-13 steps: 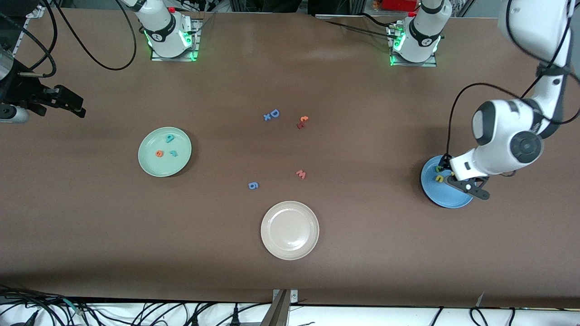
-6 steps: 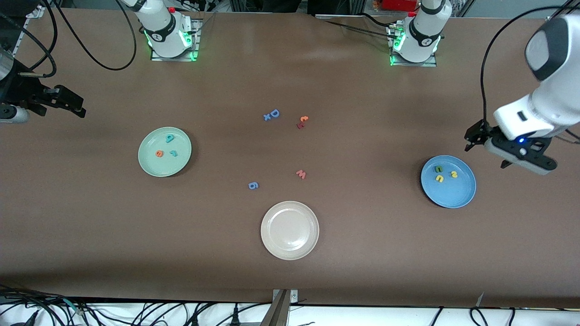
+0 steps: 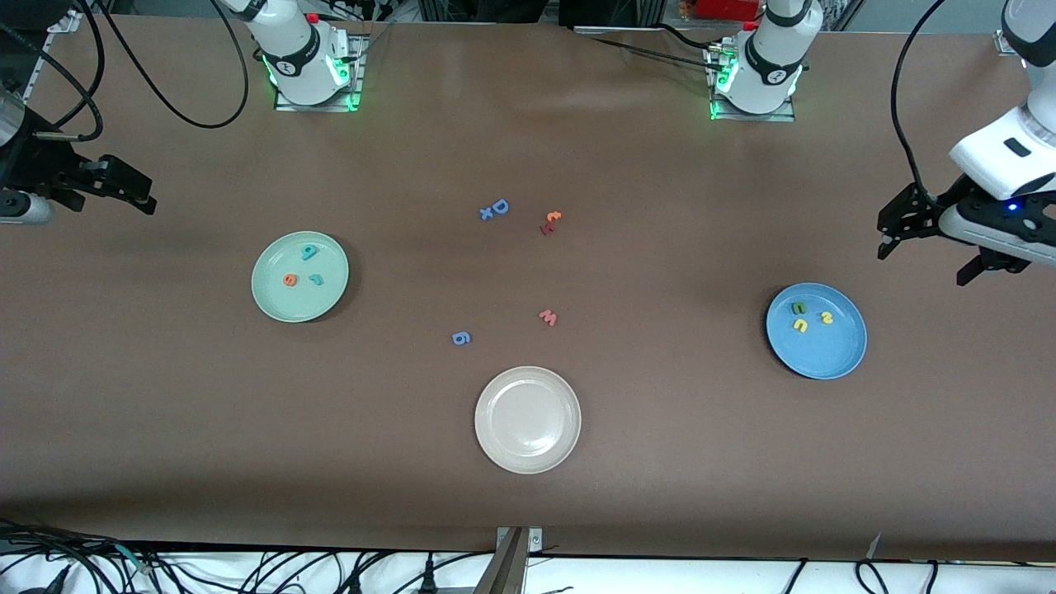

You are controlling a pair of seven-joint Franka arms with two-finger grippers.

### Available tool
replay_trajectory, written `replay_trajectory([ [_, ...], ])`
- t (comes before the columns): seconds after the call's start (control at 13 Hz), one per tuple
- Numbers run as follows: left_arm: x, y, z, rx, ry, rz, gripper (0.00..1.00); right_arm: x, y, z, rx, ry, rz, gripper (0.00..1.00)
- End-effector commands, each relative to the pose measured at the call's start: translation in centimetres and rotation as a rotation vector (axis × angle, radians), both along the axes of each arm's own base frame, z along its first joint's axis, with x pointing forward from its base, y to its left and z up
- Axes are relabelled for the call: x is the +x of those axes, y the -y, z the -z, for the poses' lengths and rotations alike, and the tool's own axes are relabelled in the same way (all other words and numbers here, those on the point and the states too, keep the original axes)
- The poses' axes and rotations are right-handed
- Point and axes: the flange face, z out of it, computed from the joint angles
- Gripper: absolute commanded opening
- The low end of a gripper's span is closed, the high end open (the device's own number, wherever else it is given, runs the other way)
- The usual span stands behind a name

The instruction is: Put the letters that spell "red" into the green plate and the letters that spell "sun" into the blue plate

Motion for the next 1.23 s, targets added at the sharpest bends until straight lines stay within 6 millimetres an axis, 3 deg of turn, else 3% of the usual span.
replay_trajectory([
  [0.0, -0.7, 0.3, -1.5, -0.017, -0.027, -0.017, 1.0, 0.2, 0.2, -0.4, -0.012, -0.005, -0.012, 1.0],
  [0.38, -2.0, -0.1, -1.6, -0.029, -0.036, -0.043, 1.0, 0.1, 0.1, -0.5, -0.012, -0.004, -0.014, 1.0],
  [0.62, -3.4, -0.1, -3.5, -0.035, -0.001, -0.069, 1.0, 0.2, 0.3, -0.4, -0.01, -0.005, -0.008, 1.0],
  [0.92, -7.5, 0.1, -3.6, -0.066, -0.005, -0.107, 1.0, 0.1, 0.3, -0.5, -0.01, -0.004, -0.007, 1.0],
  [1.15, -8.7, -0.1, -2.9, -0.08, -0.099, -0.235, 1.0, 0.1, 0.3, -0.5, -0.01, -0.004, -0.007, 1.0],
])
